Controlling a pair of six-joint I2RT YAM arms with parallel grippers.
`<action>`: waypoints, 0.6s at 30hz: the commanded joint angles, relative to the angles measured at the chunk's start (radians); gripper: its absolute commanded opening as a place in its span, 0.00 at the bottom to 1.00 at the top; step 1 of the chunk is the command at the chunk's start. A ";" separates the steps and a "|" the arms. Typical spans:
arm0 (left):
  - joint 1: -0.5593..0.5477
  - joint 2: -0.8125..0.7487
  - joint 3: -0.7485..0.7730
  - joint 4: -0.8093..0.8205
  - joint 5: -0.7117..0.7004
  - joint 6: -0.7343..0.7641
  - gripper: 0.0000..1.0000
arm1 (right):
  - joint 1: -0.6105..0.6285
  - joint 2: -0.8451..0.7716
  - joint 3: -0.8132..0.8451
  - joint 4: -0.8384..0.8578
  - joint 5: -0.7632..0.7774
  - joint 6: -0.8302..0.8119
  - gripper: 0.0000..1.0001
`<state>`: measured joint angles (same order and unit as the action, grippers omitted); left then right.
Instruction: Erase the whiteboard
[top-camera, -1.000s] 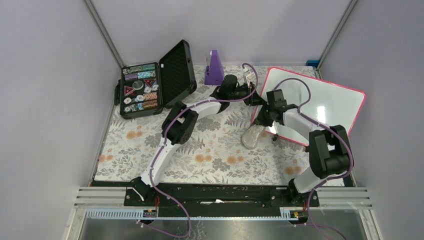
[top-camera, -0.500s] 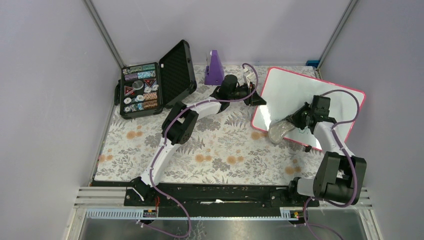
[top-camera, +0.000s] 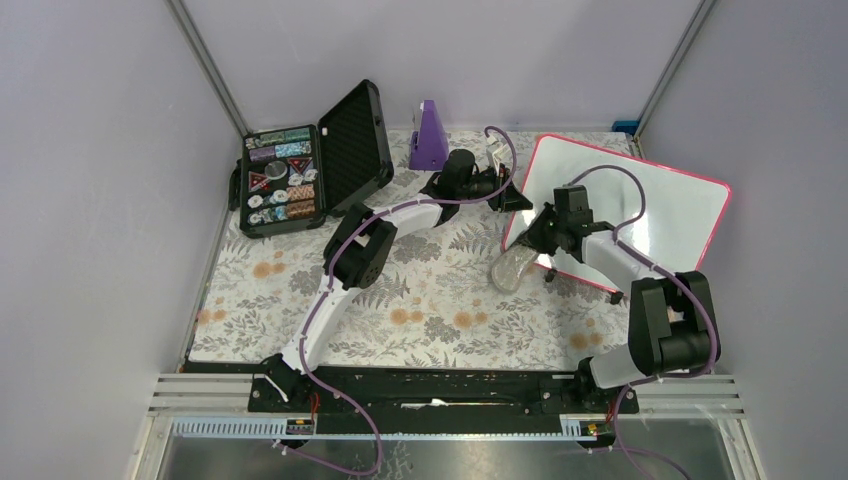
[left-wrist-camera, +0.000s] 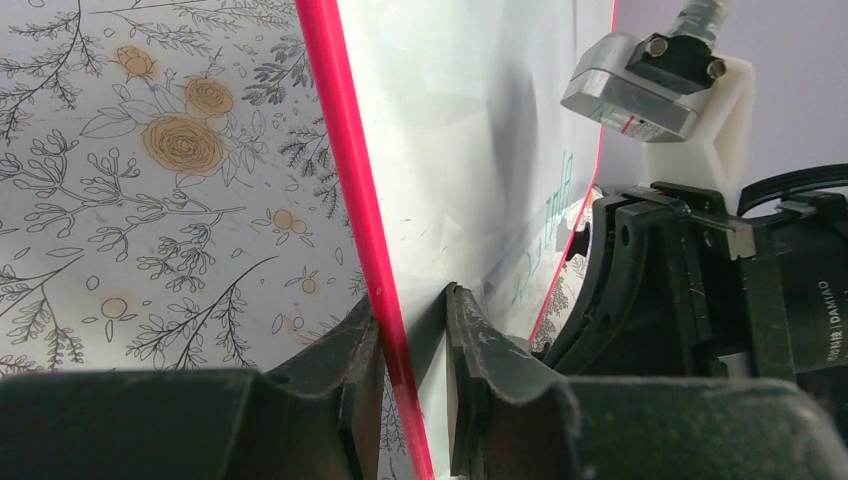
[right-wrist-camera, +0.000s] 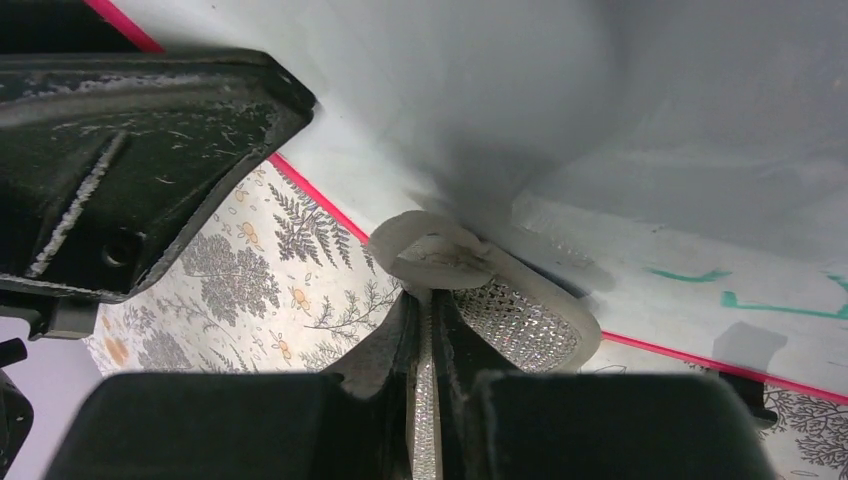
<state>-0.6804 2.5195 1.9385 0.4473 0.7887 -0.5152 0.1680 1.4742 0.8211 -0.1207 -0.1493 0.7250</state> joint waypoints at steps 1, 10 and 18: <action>-0.025 -0.034 -0.001 0.010 -0.065 0.138 0.00 | -0.018 -0.025 0.053 -0.013 0.086 -0.008 0.00; -0.024 -0.039 -0.006 0.011 -0.067 0.141 0.00 | -0.388 -0.144 -0.086 -0.028 -0.044 -0.060 0.00; -0.024 -0.032 -0.001 0.016 -0.066 0.133 0.00 | -0.342 -0.174 -0.139 0.051 -0.057 -0.010 0.00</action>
<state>-0.6807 2.5195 1.9385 0.4473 0.7860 -0.5129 -0.2432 1.2896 0.7067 -0.1223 -0.2909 0.7094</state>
